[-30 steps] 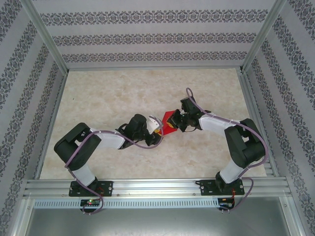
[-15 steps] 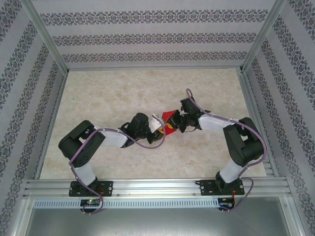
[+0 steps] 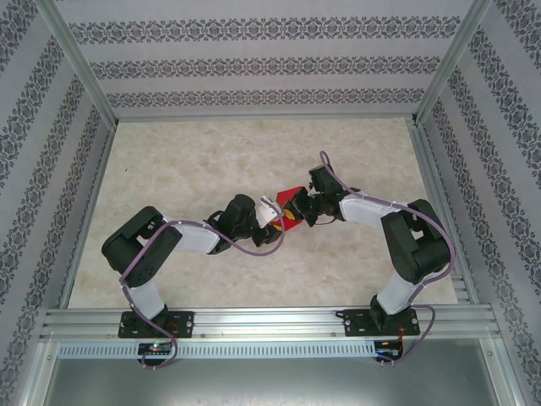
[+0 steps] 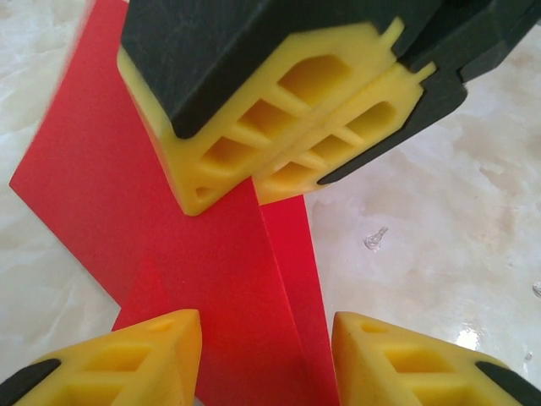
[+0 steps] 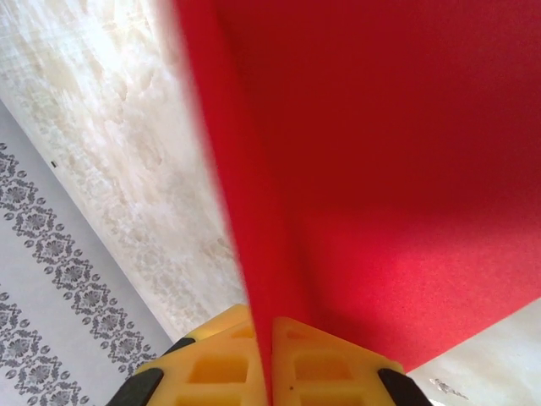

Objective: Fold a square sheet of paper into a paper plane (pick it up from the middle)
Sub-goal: Fourth fold the wing at the center of the table.

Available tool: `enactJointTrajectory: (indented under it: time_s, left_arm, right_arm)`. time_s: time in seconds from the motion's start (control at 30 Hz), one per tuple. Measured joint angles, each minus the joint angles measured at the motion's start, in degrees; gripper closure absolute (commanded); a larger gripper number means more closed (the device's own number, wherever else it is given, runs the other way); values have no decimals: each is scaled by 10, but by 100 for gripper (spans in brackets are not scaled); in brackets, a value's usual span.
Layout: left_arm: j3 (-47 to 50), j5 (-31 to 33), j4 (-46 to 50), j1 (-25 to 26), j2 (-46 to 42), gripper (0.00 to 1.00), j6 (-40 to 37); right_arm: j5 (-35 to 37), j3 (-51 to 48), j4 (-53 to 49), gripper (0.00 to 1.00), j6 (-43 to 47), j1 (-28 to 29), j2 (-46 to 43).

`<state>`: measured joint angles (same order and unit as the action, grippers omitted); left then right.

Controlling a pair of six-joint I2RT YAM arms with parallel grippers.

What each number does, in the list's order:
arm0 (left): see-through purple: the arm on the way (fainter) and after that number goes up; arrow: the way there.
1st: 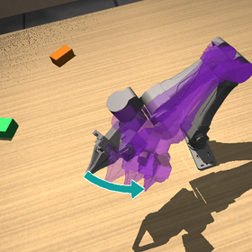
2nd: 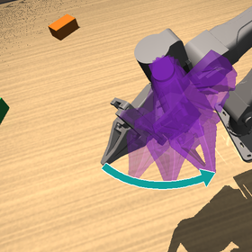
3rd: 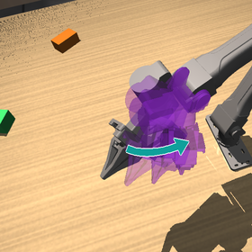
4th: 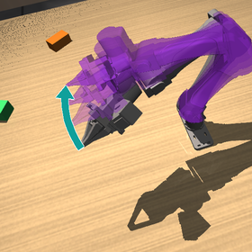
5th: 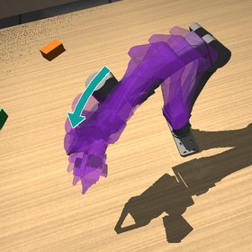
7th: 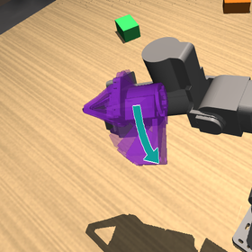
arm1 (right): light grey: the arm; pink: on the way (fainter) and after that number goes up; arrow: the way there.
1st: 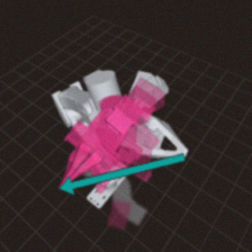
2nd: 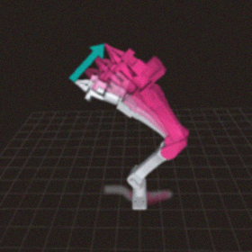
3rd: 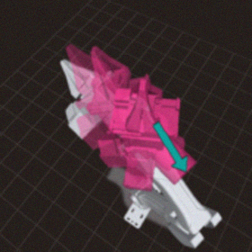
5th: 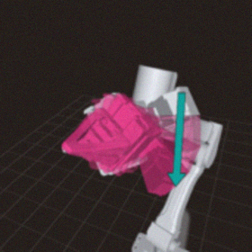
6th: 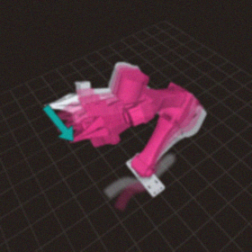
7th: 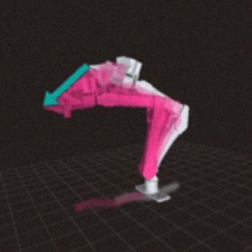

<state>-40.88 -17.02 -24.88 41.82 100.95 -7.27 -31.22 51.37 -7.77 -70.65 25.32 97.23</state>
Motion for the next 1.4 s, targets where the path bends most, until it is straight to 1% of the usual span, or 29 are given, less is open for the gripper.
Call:
enactJointTrajectory:
  time_s: [0.1, 0.33, 0.4, 0.5, 0.63, 0.8, 0.93, 1.1, 1.27, 1.4]
  left_arm:
    - [0, 11, 0, 0, -1, 55, 0]
    - [1, 30, -11, 0, -9, 72, 0]
    - [2, 31, -14, 0, -9, 78, 0]
    - [2, 32, -15, 0, -9, 84, 0]
    - [2, 28, -15, 0, -9, 87, 2]
    - [2, 27, -15, 0, -9, 90, 18]
    - [2, 19, -17, 0, -4, 93, 55]
    - [2, 2, -17, -1, -1, 96, 130]
    - [2, -20, -17, -3, -1, 98, 216]
    - [5, -32, -24, -12, -1, 99, 284]
  right_arm:
    - [0, 2, -2, 93, 0, -2, 3]
    - [0, 5, -9, 89, 0, -3, 4]
    - [0, 5, -12, 85, 0, -3, 4]
    - [0, 7, -19, 74, 3, -3, 4]
    - [1, 11, -29, 60, 20, -4, 4]
    - [8, 10, -32, 54, 53, -13, -6]
    - [20, -10, -19, 54, 93, -23, -46]
    - [30, -56, 18, 54, 145, -34, -92]
    - [31, -93, 55, 55, 185, -41, -100]
    - [29, -113, 84, 57, 201, -41, -99]
